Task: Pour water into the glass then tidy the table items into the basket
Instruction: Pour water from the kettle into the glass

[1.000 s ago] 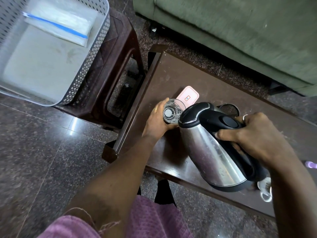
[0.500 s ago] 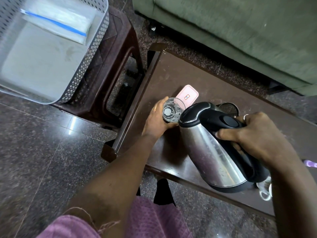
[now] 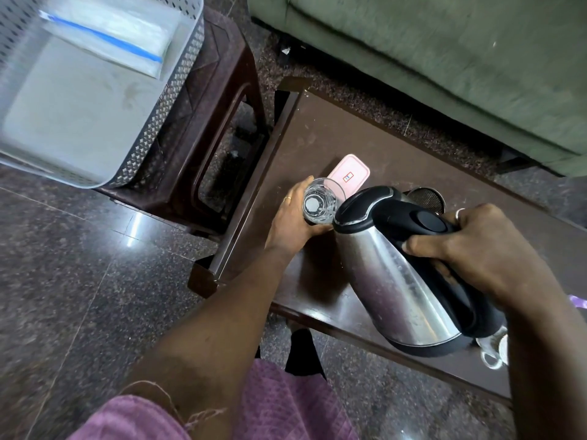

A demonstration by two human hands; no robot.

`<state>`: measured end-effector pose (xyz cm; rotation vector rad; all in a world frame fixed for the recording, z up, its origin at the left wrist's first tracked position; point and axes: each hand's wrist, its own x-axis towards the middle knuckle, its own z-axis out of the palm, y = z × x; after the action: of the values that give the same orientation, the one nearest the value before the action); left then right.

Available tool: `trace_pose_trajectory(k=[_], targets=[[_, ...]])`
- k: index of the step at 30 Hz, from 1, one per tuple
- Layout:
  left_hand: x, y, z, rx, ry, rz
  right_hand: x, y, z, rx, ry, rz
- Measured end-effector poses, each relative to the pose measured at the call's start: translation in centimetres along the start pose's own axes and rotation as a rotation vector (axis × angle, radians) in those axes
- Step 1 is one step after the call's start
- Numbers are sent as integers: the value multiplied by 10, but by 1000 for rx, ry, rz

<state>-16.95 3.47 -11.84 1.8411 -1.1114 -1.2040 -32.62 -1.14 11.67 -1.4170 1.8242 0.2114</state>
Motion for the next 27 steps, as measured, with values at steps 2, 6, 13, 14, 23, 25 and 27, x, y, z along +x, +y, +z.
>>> trace_pose_trajectory(k=[2, 6, 13, 14, 23, 25, 27], targets=[[0, 0, 0, 3, -6, -2, 0, 0, 1, -5, 2, 0], [-1, 0, -1, -5, -2, -5, 1, 0, 1, -3, -5, 1], [-2, 3, -1, -6, 3, 6, 1, -2, 0, 7, -6, -3], [-2, 3, -1, -7, 2, 6, 1, -2, 0, 2, -6, -3], [-1, 1, -1, 0, -3, 4, 3, -5, 1, -10, -15, -4], [-1, 1, 0, 8, -4, 4, 4, -5, 0, -10, -19, -5], [-1, 1, 0, 13, -4, 2, 4, -5, 0, -12, -13, -6]])
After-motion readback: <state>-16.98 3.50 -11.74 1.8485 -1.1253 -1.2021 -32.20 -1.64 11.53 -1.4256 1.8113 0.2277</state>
